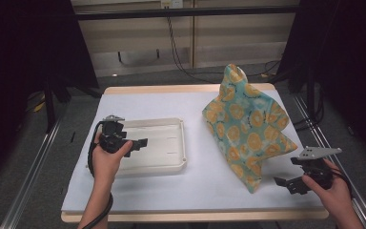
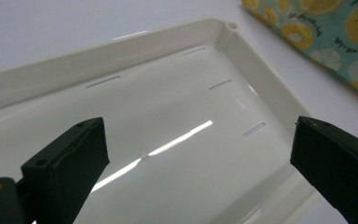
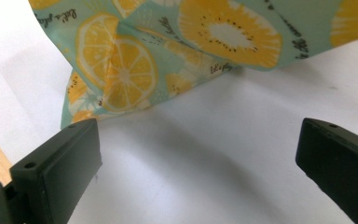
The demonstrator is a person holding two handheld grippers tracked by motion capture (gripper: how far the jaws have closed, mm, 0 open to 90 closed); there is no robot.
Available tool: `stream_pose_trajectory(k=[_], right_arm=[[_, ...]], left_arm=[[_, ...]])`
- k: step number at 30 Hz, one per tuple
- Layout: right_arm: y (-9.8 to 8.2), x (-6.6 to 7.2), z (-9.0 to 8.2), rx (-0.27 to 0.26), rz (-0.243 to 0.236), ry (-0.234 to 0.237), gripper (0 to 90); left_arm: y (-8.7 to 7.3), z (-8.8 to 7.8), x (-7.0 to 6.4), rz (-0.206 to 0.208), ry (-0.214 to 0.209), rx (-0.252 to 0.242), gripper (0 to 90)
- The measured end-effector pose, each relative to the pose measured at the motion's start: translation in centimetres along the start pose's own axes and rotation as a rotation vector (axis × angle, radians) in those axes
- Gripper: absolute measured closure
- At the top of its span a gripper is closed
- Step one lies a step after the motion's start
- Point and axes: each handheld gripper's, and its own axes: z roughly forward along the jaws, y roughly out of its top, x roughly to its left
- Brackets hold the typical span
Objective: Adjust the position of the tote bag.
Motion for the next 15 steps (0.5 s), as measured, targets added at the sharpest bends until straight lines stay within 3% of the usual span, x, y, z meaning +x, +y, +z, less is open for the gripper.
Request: stream_pose_trajectory(k=[6, 7, 8, 11, 12, 15], right_arm=[[0.1, 0.1, 0.1, 0.003, -0.003, 0.004, 0.0], [0.2, 0.2, 0.0, 0.005, -0.002, 0.005, 0.0], [0.2, 0.2, 0.0, 0.007, -0.004, 0.006, 0.0], [0.3, 0.2, 0.0, 0.011, 0.010, 0.008, 0.0], [0.4, 0.1, 0.0, 0.006, 0.000, 0.012, 0.0], [0.5, 0.1, 0.0, 0.015, 0.001, 0.009, 0.0]], left_arm=[[2.6, 0.0, -1.7, 0.053, -0.042, -0.006, 3.6], [3.0, 0.2, -2.1, 0.028, -0.050, -0.024, 3.7], [3.3, 0.1, -2.2, 0.064, -0.048, 0.002, 3.7], [4.5, 0.6, -2.9, 0.078, -0.068, 0.002, 4.2], [4.7, 0.8, -3.2, 0.059, -0.065, -0.008, 4.3], [5.7, 1.1, -3.6, 0.095, -0.083, 0.021, 4.0]])
